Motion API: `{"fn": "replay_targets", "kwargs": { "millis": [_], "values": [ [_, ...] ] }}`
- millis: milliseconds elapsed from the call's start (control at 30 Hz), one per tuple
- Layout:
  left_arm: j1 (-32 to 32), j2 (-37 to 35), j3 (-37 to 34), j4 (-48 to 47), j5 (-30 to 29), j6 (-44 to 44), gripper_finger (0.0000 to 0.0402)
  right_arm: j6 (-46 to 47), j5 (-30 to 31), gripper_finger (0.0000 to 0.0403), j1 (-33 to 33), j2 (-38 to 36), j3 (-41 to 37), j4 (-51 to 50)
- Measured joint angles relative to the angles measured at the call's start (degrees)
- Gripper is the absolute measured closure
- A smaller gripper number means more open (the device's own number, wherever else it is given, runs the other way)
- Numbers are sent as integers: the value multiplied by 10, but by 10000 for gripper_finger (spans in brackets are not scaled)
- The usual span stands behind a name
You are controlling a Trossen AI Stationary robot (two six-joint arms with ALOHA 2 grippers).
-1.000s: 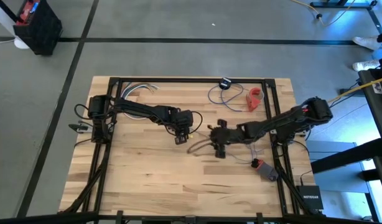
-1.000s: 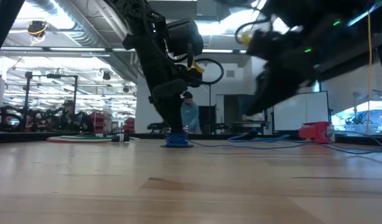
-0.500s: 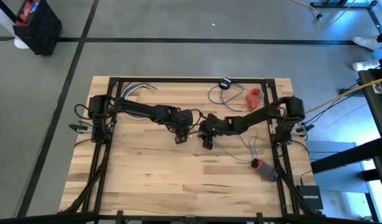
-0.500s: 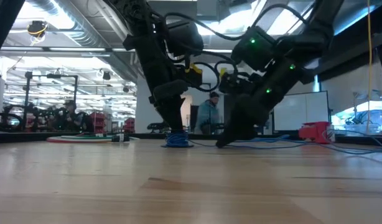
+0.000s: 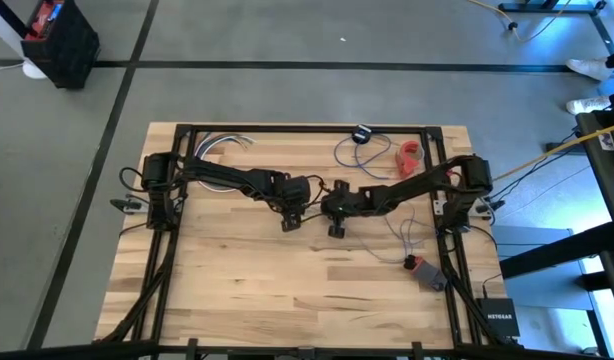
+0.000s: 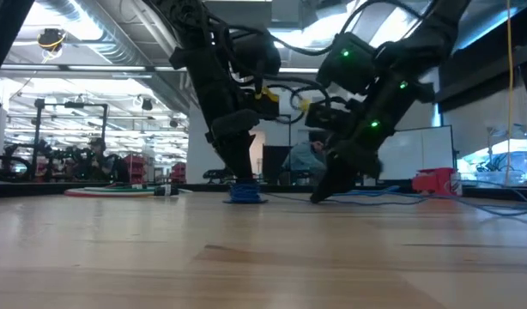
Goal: Coil cords
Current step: Uncoil the blue wire from the spool
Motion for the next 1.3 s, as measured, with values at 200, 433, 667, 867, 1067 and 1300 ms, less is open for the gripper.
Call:
{"fn": "replay_targets", "kwargs": {
  "millis": [200,433,667,867,1067,1300],
  "values": [
    [-1,0,1,-3,2,0,398,19,35,398,49,-53,-2,-143],
    [-2,0,1,-2,3,0,398,95,15,400,133,-114,-3,-360],
    [-3,-1,3,6,7,0,398,202,-59,398,188,-152,-8,-525],
    [-1,-1,0,-10,-7,0,398,220,-14,398,183,-165,-8,-505],
    [-1,0,0,-6,-6,0,398,182,53,381,161,-165,-8,-376],
    [-1,0,0,-4,-2,-2,398,96,52,282,121,-166,-6,-200]
  ]
}}
